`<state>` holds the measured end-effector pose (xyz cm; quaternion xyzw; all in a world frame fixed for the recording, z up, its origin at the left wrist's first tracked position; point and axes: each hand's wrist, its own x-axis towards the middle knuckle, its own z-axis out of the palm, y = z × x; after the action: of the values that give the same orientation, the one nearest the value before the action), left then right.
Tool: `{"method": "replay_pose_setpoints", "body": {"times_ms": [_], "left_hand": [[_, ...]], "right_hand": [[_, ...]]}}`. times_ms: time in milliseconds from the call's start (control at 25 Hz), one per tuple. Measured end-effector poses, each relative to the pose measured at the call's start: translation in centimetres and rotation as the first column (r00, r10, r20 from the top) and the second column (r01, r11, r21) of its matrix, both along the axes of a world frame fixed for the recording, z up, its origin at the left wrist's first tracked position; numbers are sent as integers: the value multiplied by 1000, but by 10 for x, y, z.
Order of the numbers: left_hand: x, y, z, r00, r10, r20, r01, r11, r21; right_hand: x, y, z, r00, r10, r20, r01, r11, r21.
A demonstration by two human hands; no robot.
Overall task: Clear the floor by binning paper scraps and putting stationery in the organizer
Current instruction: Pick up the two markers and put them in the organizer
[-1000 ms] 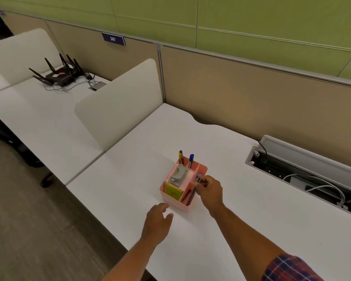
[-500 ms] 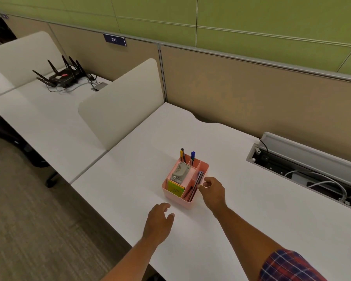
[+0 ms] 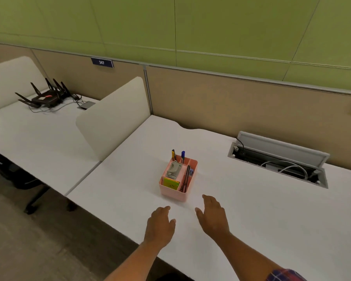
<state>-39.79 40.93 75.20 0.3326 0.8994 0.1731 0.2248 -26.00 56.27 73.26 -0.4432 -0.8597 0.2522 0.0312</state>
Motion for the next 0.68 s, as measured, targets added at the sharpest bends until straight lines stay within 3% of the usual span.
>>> {"method": "replay_pose_setpoints", "body": {"times_ms": [160, 360, 680], "left_hand": [[26, -23, 6, 987, -151, -54, 152, 988, 5], [71, -65, 7, 927, -344, -150, 349, 937, 6], [189, -123, -17, 776, -615, -137, 615, 787, -47]], "right_hand": [[36, -54, 8, 995, -15, 102, 1, 990, 138], [94, -121, 19, 987, -100, 122, 76, 978, 192], [255, -223, 7, 942, -257, 214, 229, 963, 144]]}}
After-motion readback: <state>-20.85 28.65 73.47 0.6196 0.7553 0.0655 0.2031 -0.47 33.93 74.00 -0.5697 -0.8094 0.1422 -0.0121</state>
